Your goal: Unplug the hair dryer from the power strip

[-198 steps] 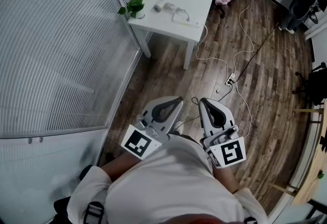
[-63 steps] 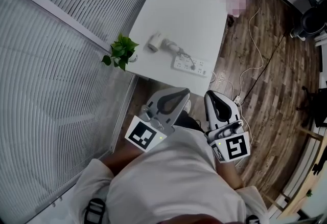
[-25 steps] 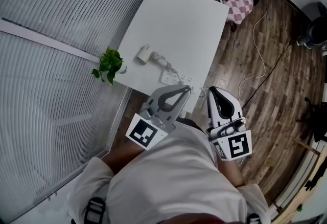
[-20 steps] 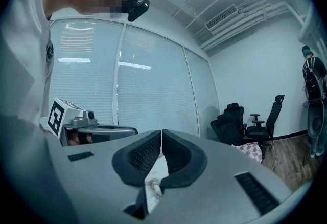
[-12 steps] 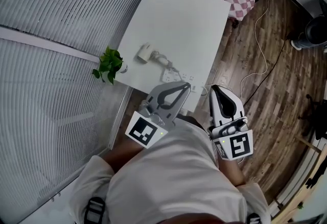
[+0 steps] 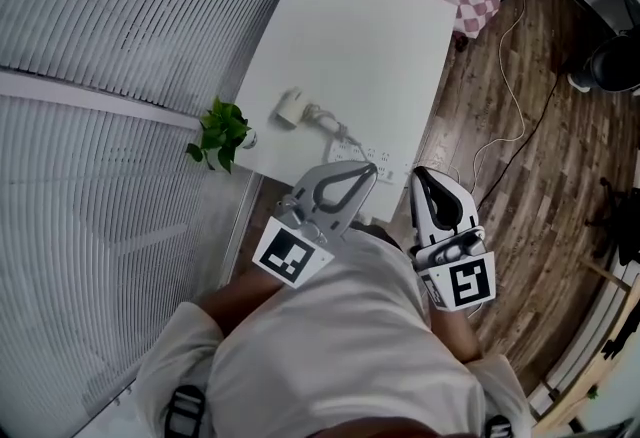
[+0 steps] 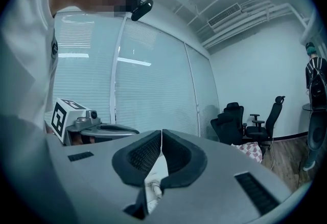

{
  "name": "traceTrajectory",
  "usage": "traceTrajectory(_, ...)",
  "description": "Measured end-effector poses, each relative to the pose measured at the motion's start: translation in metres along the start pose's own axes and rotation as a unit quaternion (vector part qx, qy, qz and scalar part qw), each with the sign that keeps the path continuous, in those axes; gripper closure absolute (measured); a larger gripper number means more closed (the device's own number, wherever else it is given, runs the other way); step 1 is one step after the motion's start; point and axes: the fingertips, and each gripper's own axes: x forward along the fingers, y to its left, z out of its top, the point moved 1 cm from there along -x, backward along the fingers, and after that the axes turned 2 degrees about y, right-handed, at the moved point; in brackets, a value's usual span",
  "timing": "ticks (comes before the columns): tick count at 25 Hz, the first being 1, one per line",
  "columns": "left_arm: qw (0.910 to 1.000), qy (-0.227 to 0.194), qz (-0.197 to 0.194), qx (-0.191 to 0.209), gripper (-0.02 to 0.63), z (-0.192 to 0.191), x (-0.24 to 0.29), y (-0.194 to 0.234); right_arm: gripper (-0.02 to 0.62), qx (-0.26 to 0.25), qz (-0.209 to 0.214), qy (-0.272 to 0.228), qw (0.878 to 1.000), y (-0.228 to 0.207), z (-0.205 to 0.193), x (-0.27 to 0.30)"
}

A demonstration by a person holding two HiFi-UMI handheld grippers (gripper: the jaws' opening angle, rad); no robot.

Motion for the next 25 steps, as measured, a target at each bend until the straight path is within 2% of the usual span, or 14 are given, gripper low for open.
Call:
traceTrajectory(14,0.9996,0.018,-0.020,-0.005,0.574,-0.041,0.000,0.023,0.561,-0.021,-0.001,0.053,0.998,0.015,-0.040,0.030)
traceTrajectory(25,0.9963,0.066,-0.042,-0.035,0.574,-0.093,0.003,0.021,0.560,-0.031,0.017,0.093,0.995,0.028,-0.083,0.047)
